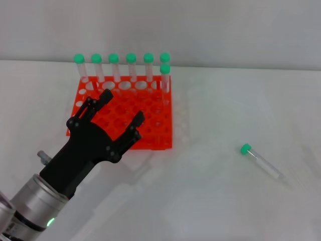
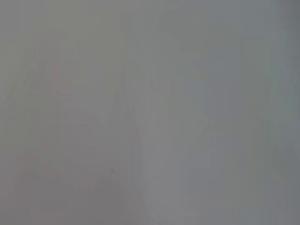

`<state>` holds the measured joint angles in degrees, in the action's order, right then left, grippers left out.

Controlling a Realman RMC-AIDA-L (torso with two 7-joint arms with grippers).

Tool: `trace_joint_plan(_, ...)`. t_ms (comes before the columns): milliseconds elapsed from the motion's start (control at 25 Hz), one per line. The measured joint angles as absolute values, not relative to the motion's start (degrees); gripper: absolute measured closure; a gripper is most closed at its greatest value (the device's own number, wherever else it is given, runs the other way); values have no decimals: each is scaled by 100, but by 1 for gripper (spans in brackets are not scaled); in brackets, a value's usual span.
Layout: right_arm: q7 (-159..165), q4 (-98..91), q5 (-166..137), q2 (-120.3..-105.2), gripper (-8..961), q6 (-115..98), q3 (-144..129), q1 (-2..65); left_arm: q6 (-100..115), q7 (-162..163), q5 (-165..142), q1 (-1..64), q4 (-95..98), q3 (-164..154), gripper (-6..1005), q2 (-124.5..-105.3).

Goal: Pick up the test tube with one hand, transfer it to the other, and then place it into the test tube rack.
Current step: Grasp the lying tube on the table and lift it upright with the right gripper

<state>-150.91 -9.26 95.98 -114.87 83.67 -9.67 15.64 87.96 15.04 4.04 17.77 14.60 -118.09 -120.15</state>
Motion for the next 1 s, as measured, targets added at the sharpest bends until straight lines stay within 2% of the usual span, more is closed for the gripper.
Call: trace_joint_plan(1000, -15017, -945, 9520, -11487, 106, 8558, -1292, 1588, 8514, 2329, 704, 2035, 1475, -11777, 199, -11929)
